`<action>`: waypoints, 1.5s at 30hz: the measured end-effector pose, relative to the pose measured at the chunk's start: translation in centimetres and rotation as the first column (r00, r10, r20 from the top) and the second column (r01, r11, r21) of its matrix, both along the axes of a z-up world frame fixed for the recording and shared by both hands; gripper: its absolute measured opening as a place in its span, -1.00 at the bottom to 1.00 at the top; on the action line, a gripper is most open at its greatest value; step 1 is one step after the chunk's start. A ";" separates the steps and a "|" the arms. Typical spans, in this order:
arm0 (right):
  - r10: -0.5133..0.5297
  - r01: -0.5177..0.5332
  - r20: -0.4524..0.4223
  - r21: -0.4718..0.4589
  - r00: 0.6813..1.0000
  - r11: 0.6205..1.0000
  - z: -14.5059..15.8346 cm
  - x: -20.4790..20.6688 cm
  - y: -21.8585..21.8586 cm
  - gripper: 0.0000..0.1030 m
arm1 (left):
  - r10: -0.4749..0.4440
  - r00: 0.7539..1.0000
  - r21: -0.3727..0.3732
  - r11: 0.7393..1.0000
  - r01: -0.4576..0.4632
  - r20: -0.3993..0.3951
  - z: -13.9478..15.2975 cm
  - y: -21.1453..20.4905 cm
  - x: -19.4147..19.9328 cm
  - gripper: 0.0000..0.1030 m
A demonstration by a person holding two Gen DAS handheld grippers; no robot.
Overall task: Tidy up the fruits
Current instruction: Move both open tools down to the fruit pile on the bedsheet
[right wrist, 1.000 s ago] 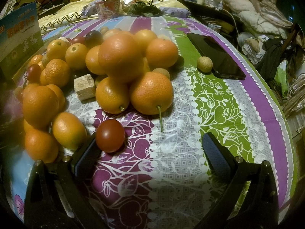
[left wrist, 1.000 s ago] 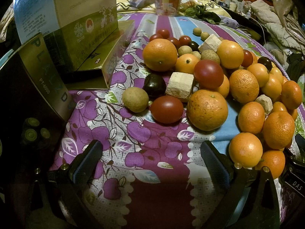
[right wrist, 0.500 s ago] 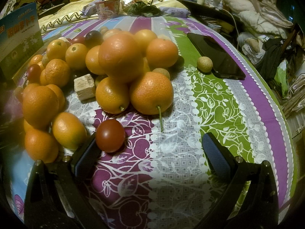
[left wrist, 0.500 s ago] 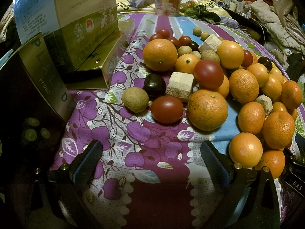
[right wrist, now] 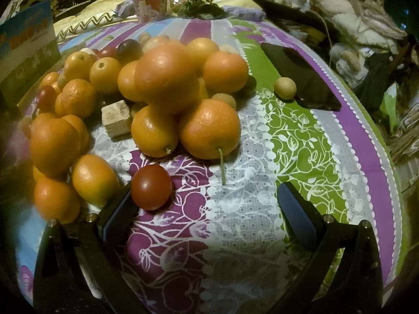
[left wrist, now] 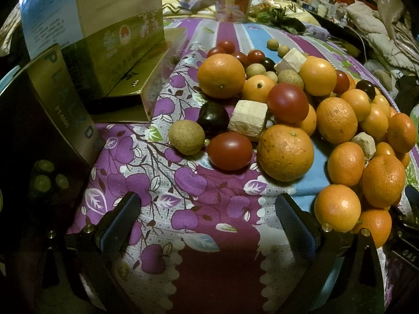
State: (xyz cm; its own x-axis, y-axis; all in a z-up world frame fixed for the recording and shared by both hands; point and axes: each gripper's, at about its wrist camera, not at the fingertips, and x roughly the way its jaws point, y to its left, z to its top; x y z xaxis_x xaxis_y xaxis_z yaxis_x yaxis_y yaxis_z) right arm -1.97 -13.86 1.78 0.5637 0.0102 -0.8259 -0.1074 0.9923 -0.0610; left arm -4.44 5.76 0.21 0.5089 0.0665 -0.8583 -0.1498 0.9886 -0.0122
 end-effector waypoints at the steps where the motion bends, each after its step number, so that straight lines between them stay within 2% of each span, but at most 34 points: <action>1: 0.022 -0.022 -0.016 0.022 1.000 1.000 0.3 0.0 -0.2 1.00 | 0.004 1.000 0.009 1.000 -0.004 -0.014 0.0 -0.2 0.2 1.00; 4: 0.101 -0.103 0.021 0.077 0.995 0.992 2.0 -1.3 -0.9 0.97 | 0.043 0.998 -0.017 0.999 -0.044 -0.051 0.1 -0.1 0.7 1.00; 5: 0.118 -0.124 0.059 0.107 0.991 0.986 2.8 -2.1 -1.4 0.98 | 0.043 0.996 -0.035 0.998 -0.046 -0.076 0.2 0.2 1.0 1.00; 7: 0.149 -0.159 0.068 0.185 0.987 0.970 3.7 -3.0 -2.1 0.97 | 0.033 0.993 -0.084 0.996 -0.042 -0.109 0.3 0.8 1.6 1.00; 8: 0.168 -0.176 0.056 0.205 0.984 0.963 3.9 -3.1 -2.3 0.88 | 0.019 0.994 -0.097 0.995 -0.030 -0.106 0.4 0.9 1.5 0.99; 9: 0.187 -0.195 0.053 0.218 0.981 0.956 4.1 -3.3 -2.4 0.61 | -0.004 0.995 -0.107 0.994 -0.007 -0.102 0.5 1.0 1.5 0.99; 12: 0.227 -0.222 0.016 0.284 0.974 0.933 3.8 -3.0 -2.6 0.09 | -0.057 0.997 -0.170 0.984 0.048 -0.049 1.6 1.4 0.0 0.87; 14: 0.251 -0.233 -0.013 0.330 0.968 0.915 3.3 -2.4 -2.5 -0.16 | -0.101 0.995 -0.206 0.974 0.098 -0.002 2.7 1.4 -1.1 0.52; 17: 0.287 -0.264 -0.017 0.340 0.958 0.903 2.8 -1.8 -1.7 -0.35 | -0.165 0.985 -0.223 0.960 0.171 0.049 4.3 1.2 -2.6 0.36; 21: 0.274 -0.241 -0.048 0.349 0.961 0.906 1.9 -1.5 -1.2 -0.35 | -0.200 0.975 -0.288 0.932 0.220 0.098 5.8 0.9 -3.5 0.28; 25: 0.252 -0.221 -0.043 0.356 0.967 0.908 1.6 -1.2 -1.0 -0.33 | -0.282 0.945 -0.323 0.890 0.323 0.168 7.0 -1.7 -3.3 0.27; 27: 0.246 -0.220 -0.036 0.339 0.969 0.915 1.6 -1.2 -1.1 -0.21 | -0.318 0.928 -0.319 0.874 0.365 0.192 7.1 -3.2 -2.8 0.27; 30: 0.241 -0.220 -0.029 0.318 0.970 0.922 1.6 -1.2 -1.0 -0.19 | -0.355 0.912 -0.310 0.861 0.404 0.204 6.7 -4.9 -1.9 0.27; 33: 0.234 -0.205 -0.037 0.367 0.972 0.907 1.5 -1.1 -1.3 -0.08 | -0.380 0.902 -0.331 0.840 0.430 0.207 6.3 -5.9 -1.1 0.27; 34: 0.242 -0.210 -0.036 0.383 0.970 0.899 1.5 -1.1 -1.3 -0.04 | -0.379 0.902 -0.334 0.839 0.430 0.208 6.2 -6.0 -1.1 0.27; 37: 0.252 -0.228 -0.019 0.366 0.968 0.902 1.3 -1.1 -1.0 -0.08 | -0.379 0.902 -0.347 0.834 0.430 0.206 5.8 -6.1 -1.0 0.27; 39: 0.250 -0.223 -0.022 0.381 0.968 0.897 1.3 -1.1 -1.2 -0.25 | -0.379 0.903 -0.346 0.834 0.428 0.203 5.5 -6.4 -0.7 0.27; 40: 0.256 -0.226 -0.026 0.388 0.966 0.893 1.3 -1.1 -1.2 -0.45 | -0.380 0.903 -0.347 0.834 0.429 0.202 5.3 -6.5 -0.5 0.27; 45: 0.256 -0.222 -0.034 0.396 0.966 0.891 1.5 -1.6 -1.3 -0.45 | -0.390 0.897 -0.325 0.837 0.439 0.207 5.0 -7.4 0.0 0.27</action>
